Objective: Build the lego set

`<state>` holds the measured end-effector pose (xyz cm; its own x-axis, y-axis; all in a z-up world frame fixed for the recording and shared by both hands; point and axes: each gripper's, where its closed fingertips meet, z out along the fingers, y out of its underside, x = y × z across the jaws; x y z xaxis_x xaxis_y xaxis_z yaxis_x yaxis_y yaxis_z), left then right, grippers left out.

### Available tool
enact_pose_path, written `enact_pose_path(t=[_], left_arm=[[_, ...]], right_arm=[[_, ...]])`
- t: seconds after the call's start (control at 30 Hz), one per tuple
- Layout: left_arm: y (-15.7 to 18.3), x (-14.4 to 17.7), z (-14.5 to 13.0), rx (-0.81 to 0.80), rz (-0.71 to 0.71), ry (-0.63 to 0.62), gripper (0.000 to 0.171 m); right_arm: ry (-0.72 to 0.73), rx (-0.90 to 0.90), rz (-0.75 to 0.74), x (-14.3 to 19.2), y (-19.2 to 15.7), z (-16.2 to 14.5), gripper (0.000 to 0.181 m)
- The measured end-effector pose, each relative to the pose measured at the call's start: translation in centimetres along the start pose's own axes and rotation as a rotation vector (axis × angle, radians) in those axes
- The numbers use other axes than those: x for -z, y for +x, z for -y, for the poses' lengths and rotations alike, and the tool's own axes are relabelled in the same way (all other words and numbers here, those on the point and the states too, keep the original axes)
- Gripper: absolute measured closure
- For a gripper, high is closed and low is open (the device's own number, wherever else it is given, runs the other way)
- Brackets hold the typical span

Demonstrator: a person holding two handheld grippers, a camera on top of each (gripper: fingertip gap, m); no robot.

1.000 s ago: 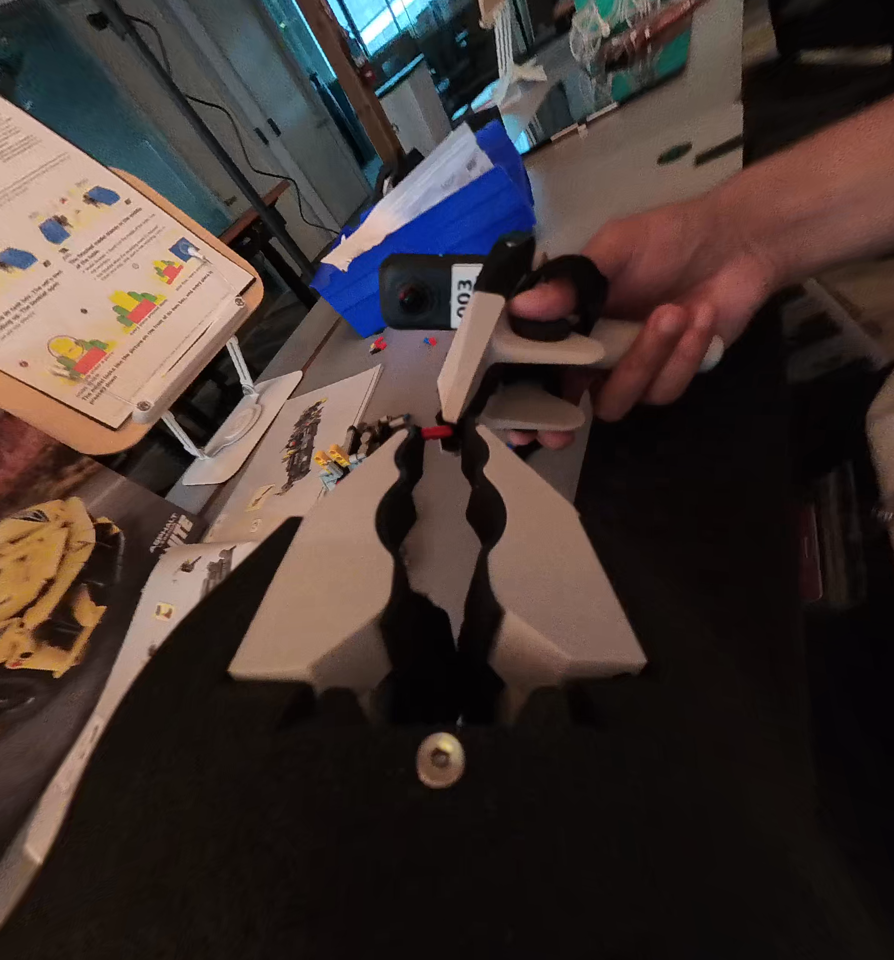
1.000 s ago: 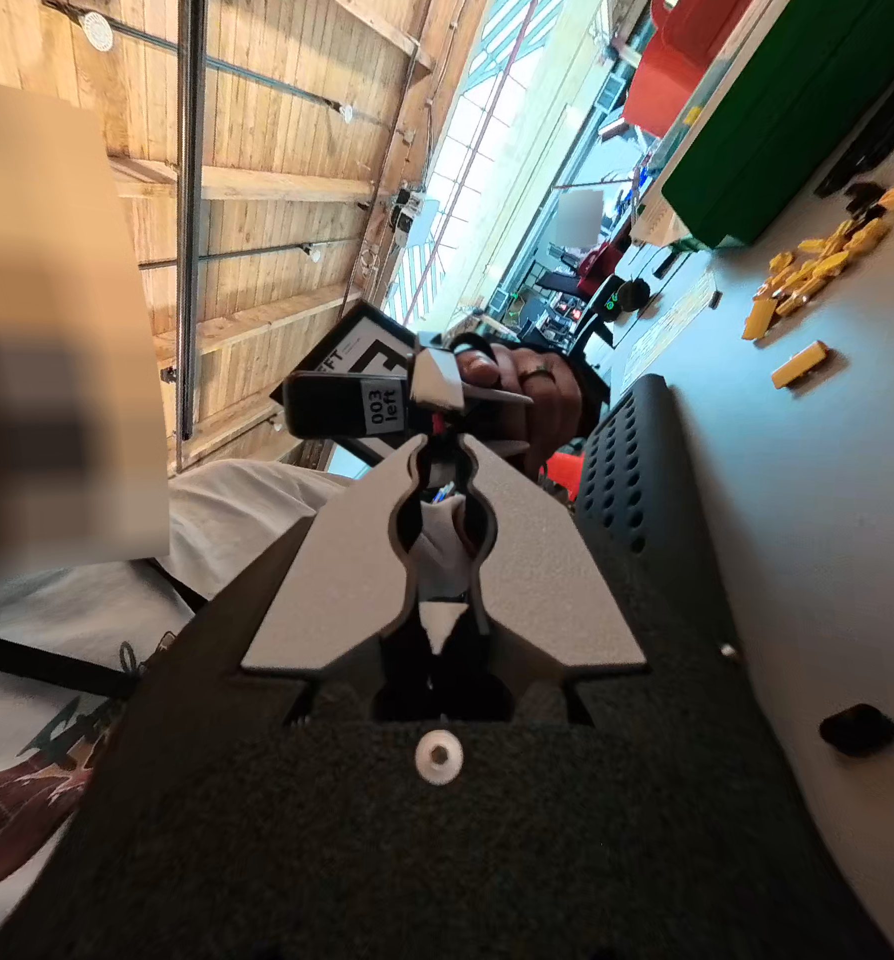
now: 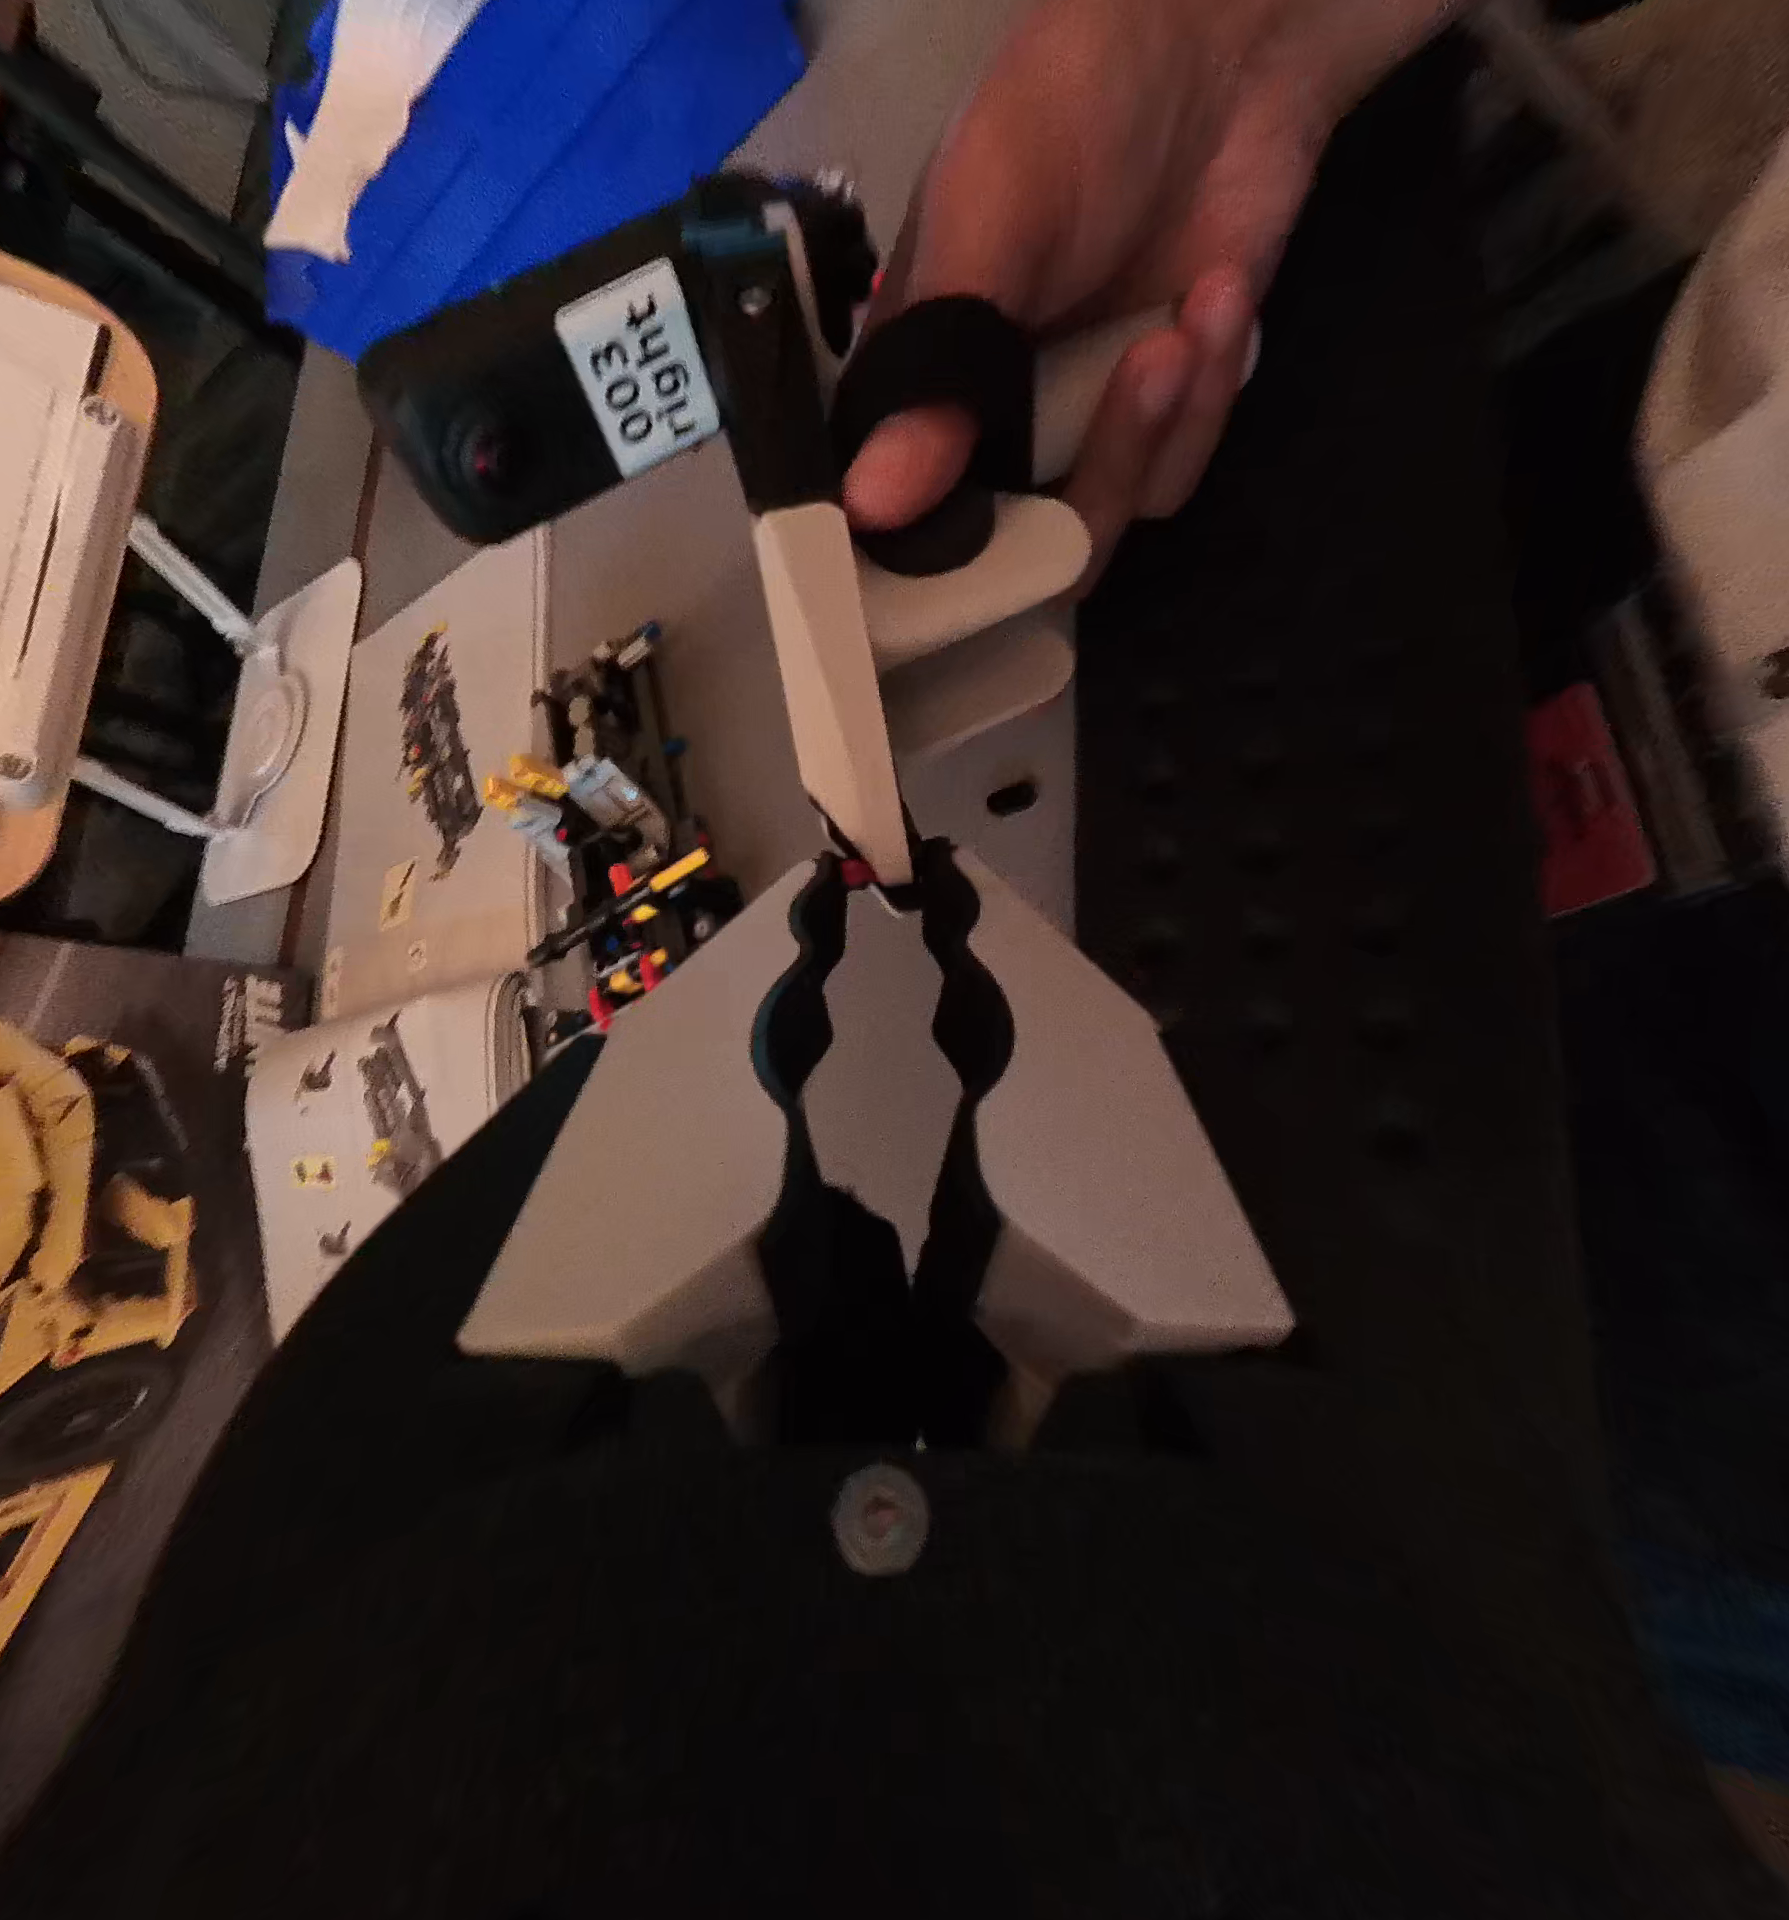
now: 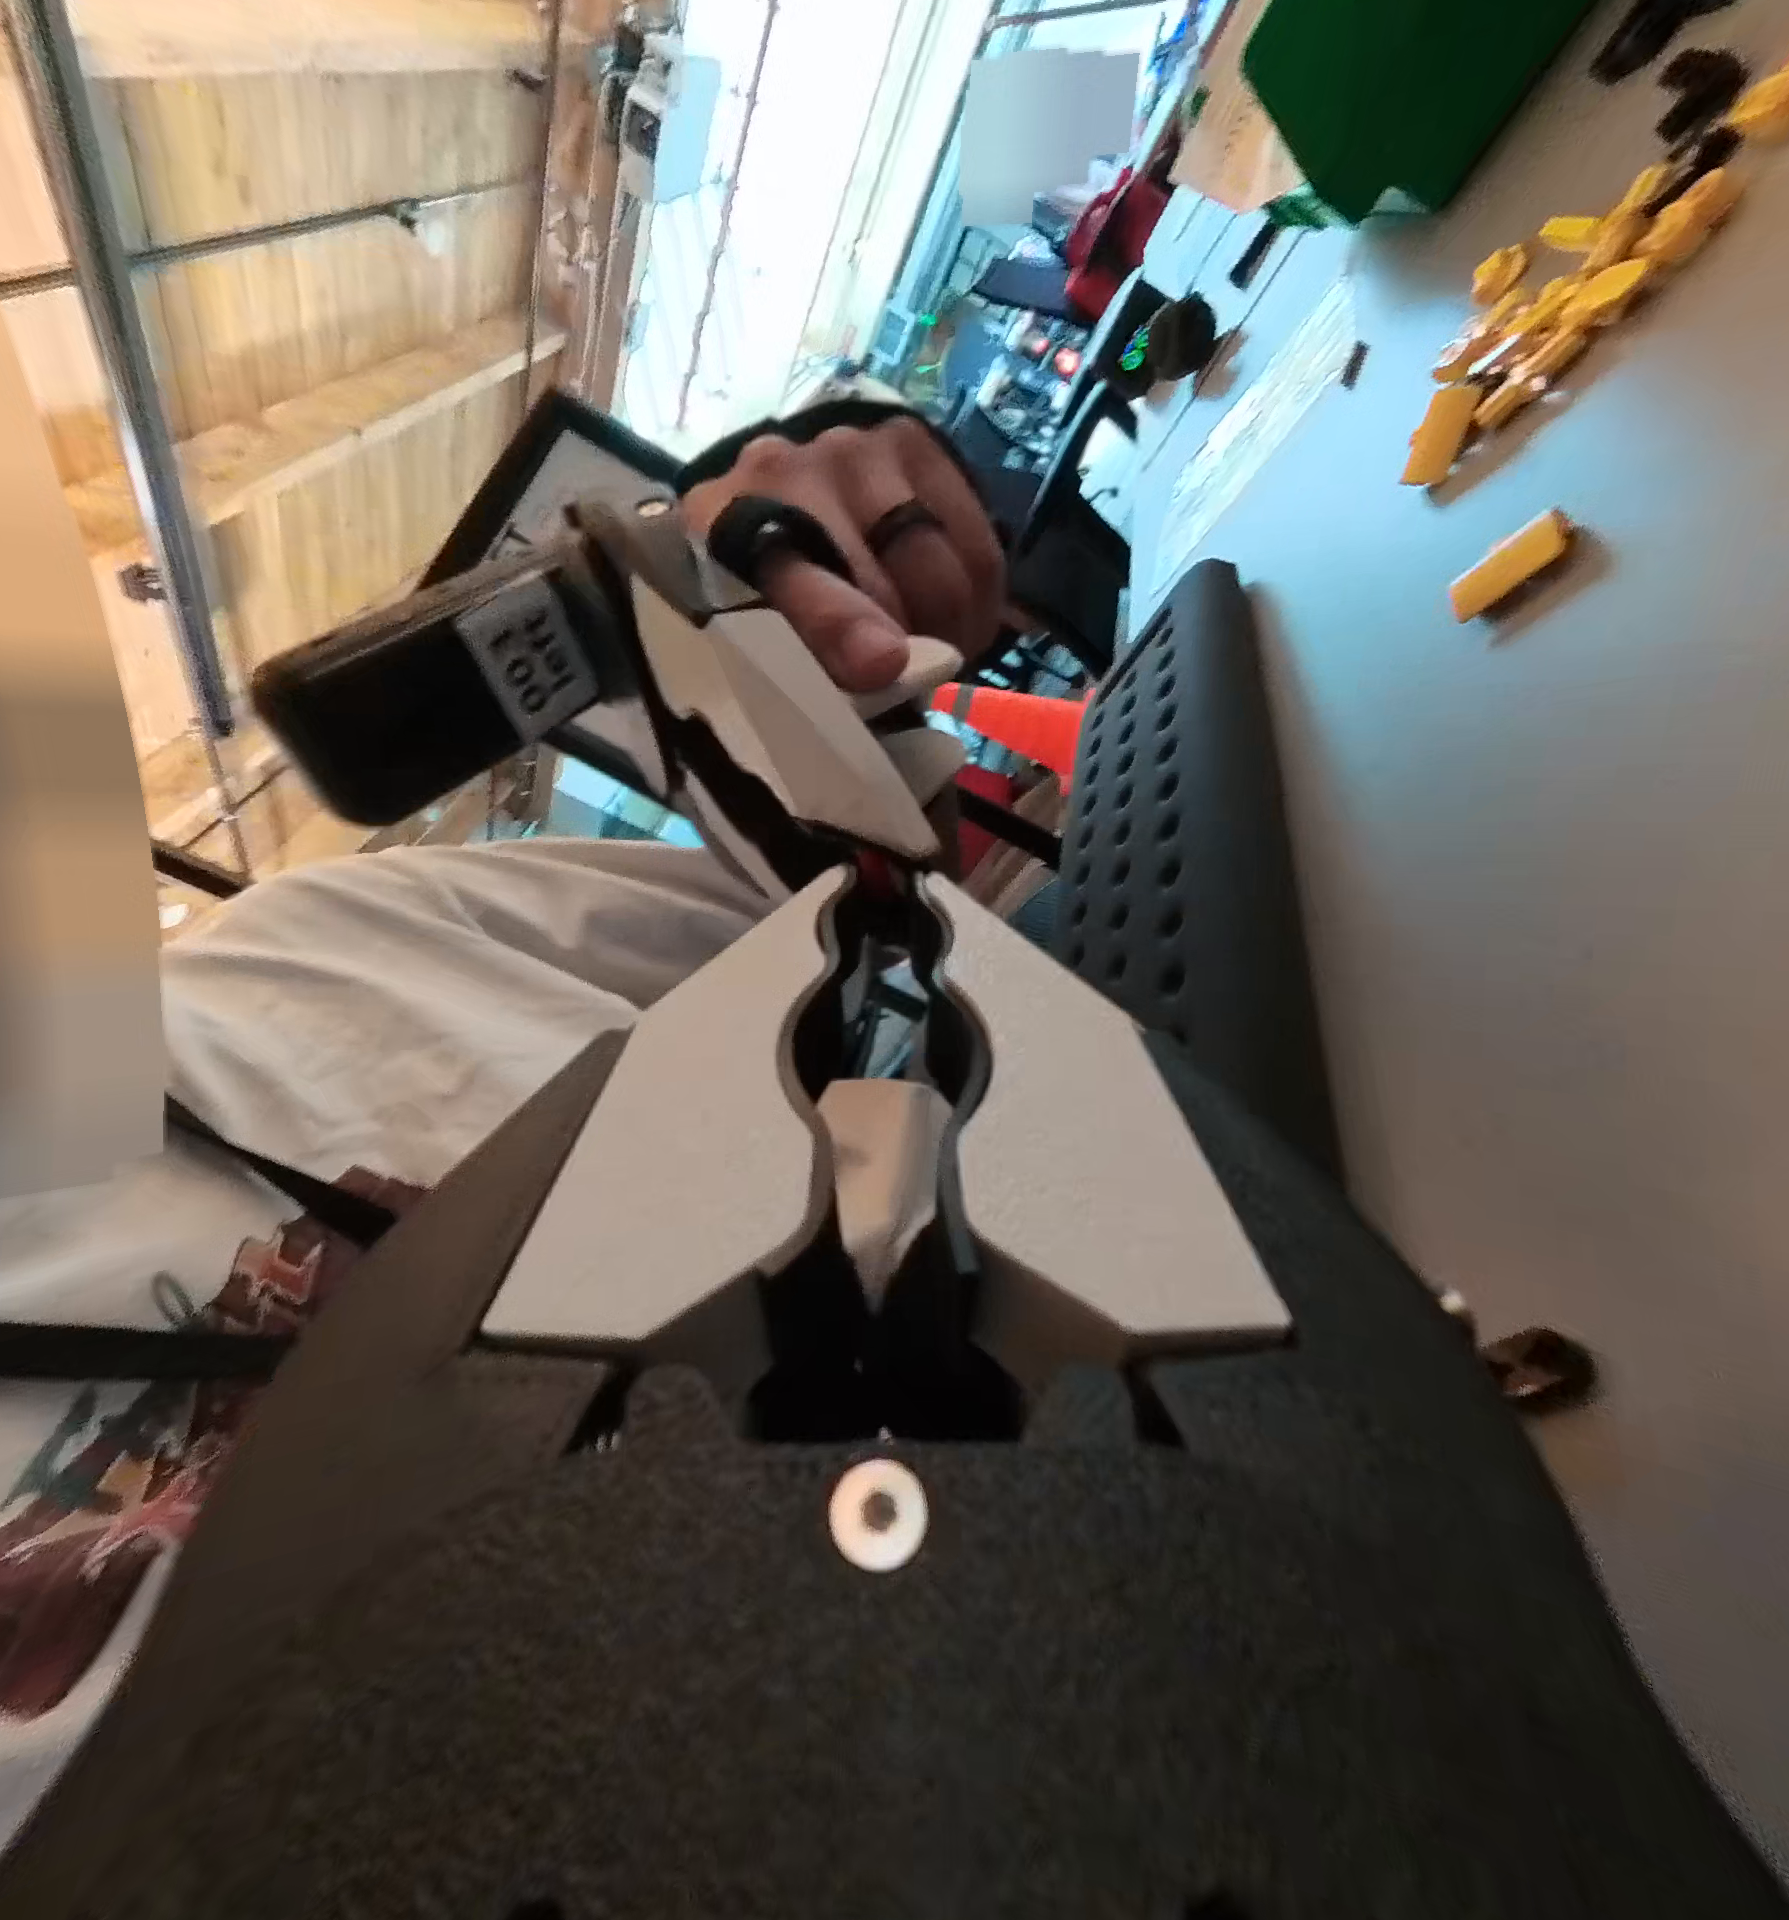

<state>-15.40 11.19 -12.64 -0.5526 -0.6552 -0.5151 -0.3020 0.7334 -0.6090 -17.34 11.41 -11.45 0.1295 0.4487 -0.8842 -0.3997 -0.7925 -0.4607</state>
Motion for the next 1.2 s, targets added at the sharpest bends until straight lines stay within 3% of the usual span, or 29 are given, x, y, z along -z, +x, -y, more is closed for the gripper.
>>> enact_pose_path(t=[0.1, 0.17, 0.23, 0.37, 0.47, 0.53, 0.8, 1.07, 1.13, 1.2], left_arm=[[-0.9, -0.2, 0.1, 0.022, 0.098, -0.031, 0.160], [-2.0, -0.1, 0.1, 0.143, 0.167, -0.007, 0.161], [-3.4, 0.2, -0.6, 0.329, 0.261, 0.019, 0.150], [-2.3, -0.3, 1.0, 0.745, 0.179, 0.295, 0.147], [-2.1, -0.1, 2.8, 0.893, 0.117, 0.483, 0.150], [-2.5, 0.2, 3.0, 0.960, 0.097, 0.547, 0.162], [-2.5, 0.5, 2.0, 1.062, 0.006, 0.621, 0.169], [-2.6, 1.6, 1.0, 0.940, 0.049, 0.592, 0.171], [-3.1, 1.5, -0.7, 0.903, 0.120, 0.510, 0.171], [-3.4, 0.7, -2.9, 0.725, 0.297, 0.305, 0.171]], right_arm=[[0.063, 0.041, -0.040, 0.4, 0.2, 0.6, 0.175], [0.140, 0.056, -0.033, 0.8, -0.2, 1.7, 0.175], [0.268, 0.079, -0.003, 1.6, -0.8, 3.2, 0.175], [0.449, 0.171, 0.065, 2.4, -2.2, 4.8, 0.175], [0.454, 0.235, 0.054, 1.4, -2.6, 4.6, 0.176], [0.419, 0.257, 0.038, 0.6, -2.5, 4.2, 0.175], [0.339, 0.460, -0.128, 0.3, -1.7, 3.6, 0.175], [0.332, 0.451, -0.134, 0.7, -1.3, 3.6, 0.175], [0.347, 0.420, -0.121, 1.1, -1.2, 3.9, 0.175], [0.380, 0.373, -0.139, 1.3, -0.7, 4.5, 0.175]])
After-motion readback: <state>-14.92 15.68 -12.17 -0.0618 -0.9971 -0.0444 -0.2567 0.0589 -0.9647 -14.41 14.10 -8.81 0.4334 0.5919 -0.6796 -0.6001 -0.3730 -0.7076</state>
